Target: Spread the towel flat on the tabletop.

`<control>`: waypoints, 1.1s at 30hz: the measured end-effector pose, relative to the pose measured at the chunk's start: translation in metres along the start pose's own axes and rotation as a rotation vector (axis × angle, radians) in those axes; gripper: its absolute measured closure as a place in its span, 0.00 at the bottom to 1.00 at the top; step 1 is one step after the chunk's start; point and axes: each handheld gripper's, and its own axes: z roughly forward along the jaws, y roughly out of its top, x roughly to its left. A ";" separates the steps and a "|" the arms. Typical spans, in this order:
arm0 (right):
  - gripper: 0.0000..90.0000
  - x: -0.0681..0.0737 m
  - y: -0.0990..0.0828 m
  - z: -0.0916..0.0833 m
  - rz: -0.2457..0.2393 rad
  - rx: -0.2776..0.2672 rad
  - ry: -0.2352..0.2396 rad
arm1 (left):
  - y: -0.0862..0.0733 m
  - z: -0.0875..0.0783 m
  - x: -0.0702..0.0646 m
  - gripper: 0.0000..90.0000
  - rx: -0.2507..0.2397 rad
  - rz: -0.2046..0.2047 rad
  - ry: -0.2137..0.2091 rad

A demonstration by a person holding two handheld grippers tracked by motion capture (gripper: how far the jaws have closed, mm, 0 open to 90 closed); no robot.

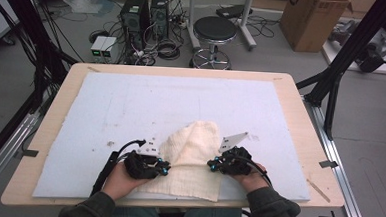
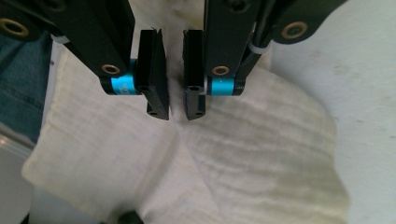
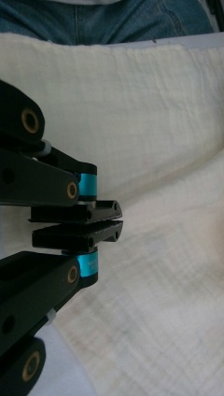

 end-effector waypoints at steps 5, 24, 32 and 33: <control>0.97 0.002 -0.005 -0.004 -0.005 0.001 0.007 | 0.001 -0.009 0.004 0.74 -0.041 -0.031 -0.044; 0.81 -0.001 -0.008 -0.005 0.023 -0.034 0.031 | 0.028 0.010 0.054 0.71 0.010 -0.177 0.122; 0.68 -0.013 -0.006 -0.019 0.049 -0.101 -0.028 | 0.027 0.020 0.054 0.79 0.094 -0.138 0.187; 0.68 -0.017 -0.005 -0.021 0.057 -0.110 -0.047 | 0.027 0.021 0.054 0.82 0.092 -0.133 0.191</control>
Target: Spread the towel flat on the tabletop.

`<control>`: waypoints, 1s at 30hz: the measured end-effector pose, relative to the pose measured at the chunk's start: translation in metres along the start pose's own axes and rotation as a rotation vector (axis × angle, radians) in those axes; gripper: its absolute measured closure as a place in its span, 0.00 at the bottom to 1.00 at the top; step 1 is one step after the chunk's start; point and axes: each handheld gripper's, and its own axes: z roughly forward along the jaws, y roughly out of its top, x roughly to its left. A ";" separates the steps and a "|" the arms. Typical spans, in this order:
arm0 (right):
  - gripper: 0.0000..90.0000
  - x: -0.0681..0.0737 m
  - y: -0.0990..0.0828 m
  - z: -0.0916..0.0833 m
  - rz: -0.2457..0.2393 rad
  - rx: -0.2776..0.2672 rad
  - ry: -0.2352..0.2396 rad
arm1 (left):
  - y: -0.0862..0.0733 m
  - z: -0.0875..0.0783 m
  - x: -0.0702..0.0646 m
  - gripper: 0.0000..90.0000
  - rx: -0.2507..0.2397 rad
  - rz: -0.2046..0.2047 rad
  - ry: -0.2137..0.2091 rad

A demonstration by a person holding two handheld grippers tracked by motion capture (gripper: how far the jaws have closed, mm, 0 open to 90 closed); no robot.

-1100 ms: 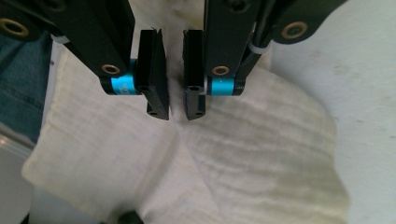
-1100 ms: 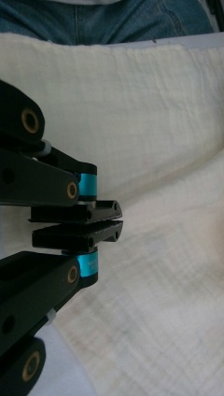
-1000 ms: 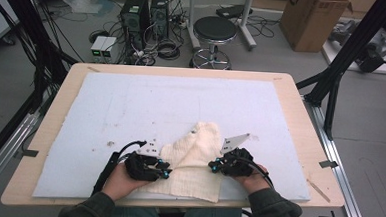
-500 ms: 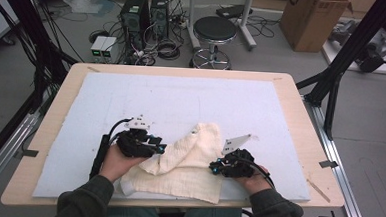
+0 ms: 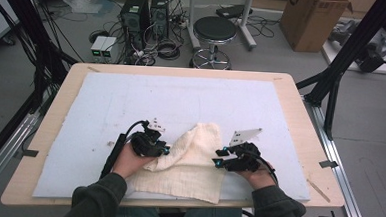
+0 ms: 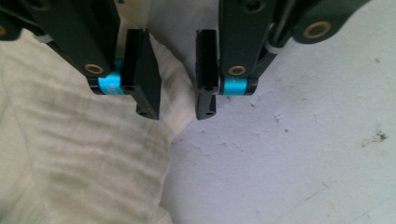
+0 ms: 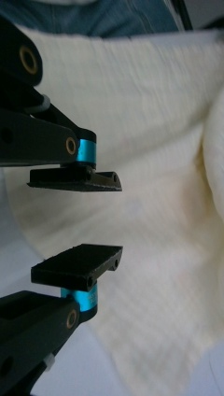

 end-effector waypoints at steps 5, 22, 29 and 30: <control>0.67 -0.029 0.013 -0.001 0.039 -0.006 -0.123 | 0.000 0.000 0.000 0.94 -0.009 0.016 -0.002; 0.72 -0.082 0.035 0.048 0.166 0.045 -0.221 | -0.005 -0.031 0.038 0.97 -0.156 -0.067 0.107; 0.96 -0.086 0.037 0.047 0.162 0.065 -0.203 | -0.011 -0.037 0.072 0.97 -0.225 -0.176 0.148; 0.96 -0.087 0.038 0.045 0.162 0.063 -0.211 | -0.012 -0.037 0.077 0.97 -0.241 -0.200 0.150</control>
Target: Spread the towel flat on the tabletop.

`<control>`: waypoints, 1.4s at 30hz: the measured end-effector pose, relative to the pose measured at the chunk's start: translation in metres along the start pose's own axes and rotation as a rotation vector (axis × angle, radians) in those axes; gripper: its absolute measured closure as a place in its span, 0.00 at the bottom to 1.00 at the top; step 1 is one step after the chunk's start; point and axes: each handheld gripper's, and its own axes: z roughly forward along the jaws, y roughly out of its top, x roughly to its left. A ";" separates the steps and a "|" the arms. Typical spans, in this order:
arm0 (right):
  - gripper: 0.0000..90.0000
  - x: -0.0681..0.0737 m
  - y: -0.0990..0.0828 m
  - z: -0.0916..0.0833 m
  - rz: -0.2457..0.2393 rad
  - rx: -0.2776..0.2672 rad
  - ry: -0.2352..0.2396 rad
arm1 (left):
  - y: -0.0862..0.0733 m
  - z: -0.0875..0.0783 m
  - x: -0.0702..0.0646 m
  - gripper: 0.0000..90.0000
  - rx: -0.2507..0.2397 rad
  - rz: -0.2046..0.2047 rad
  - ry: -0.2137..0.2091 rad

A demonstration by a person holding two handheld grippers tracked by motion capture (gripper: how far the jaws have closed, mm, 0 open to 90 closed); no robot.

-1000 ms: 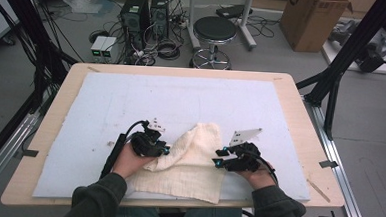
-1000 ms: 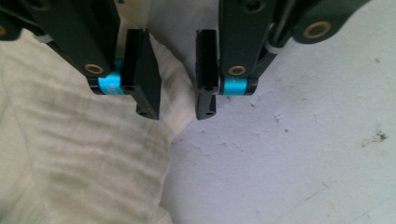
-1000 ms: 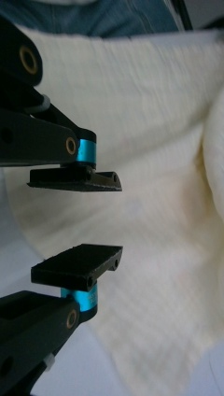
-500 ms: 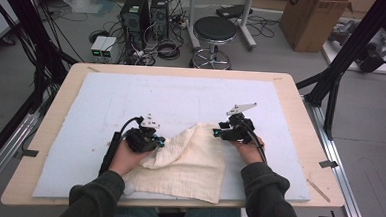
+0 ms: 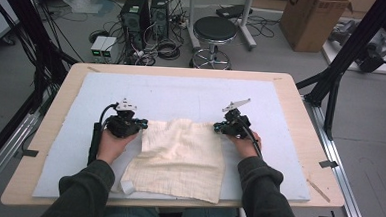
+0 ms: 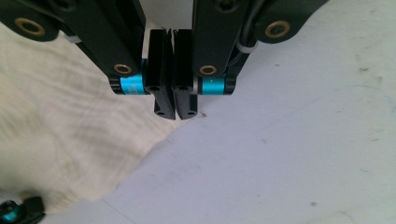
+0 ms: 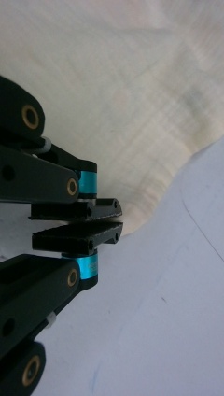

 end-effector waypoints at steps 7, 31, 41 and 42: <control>0.96 -0.020 0.023 -0.008 0.019 -0.001 -0.088 | 0.012 0.017 0.026 0.97 -0.020 -0.049 0.054; 0.67 0.020 0.009 -0.047 -0.067 -0.122 0.067 | -0.003 -0.039 0.010 0.67 -0.136 0.036 -0.059; 0.59 0.052 -0.025 -0.065 -0.133 -0.138 0.146 | -0.040 -0.068 -0.017 0.58 -0.102 0.121 -0.133; 0.58 0.055 -0.028 -0.066 -0.144 -0.138 0.154 | -0.044 -0.071 -0.020 0.57 -0.103 0.130 -0.133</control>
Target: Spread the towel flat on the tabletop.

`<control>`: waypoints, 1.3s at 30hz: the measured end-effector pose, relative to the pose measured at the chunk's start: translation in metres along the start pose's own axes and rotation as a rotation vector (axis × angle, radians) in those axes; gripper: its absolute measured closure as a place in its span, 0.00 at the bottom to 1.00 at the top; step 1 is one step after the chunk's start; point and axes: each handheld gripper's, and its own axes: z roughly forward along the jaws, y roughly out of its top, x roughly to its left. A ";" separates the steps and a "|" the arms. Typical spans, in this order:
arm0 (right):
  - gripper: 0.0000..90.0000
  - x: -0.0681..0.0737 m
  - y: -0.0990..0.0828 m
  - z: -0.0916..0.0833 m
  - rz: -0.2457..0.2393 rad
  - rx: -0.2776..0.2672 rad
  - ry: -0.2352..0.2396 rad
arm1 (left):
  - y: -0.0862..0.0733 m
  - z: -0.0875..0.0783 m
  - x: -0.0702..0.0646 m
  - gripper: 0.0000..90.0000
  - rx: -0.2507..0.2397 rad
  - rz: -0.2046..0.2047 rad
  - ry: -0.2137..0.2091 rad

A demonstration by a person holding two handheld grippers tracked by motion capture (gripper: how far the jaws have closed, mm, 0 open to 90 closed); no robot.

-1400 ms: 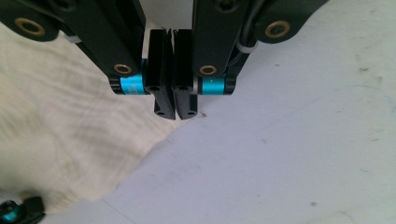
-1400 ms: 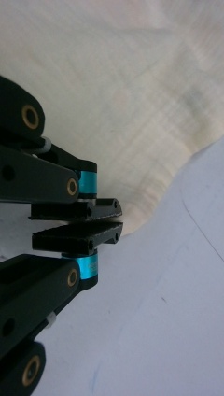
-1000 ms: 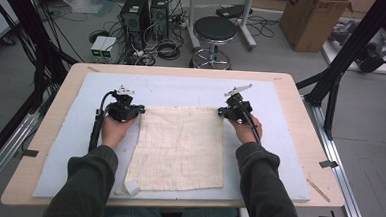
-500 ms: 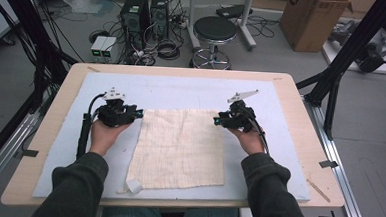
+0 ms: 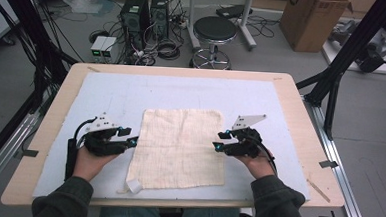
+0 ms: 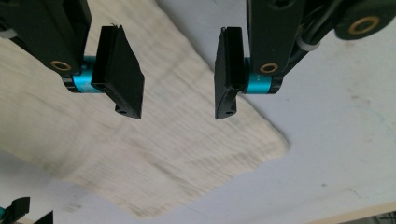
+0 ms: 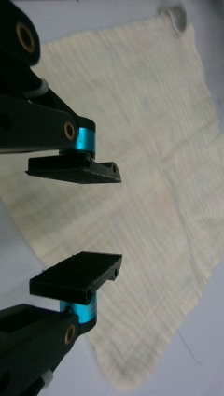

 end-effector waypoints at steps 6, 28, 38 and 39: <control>0.58 0.019 -0.017 -0.005 -0.055 0.012 0.045 | -0.019 -0.011 -0.016 0.54 -0.003 -0.001 -0.038; 0.85 0.049 -0.048 0.009 -0.158 0.140 0.132 | -0.043 0.004 -0.038 0.73 0.195 0.104 -0.159; 0.99 0.050 -0.049 0.007 -0.150 0.140 0.173 | -0.044 0.004 -0.037 0.94 0.191 0.114 -0.160; 0.99 0.050 -0.050 0.006 -0.143 0.142 0.179 | -0.044 0.004 -0.038 0.94 0.191 0.114 -0.163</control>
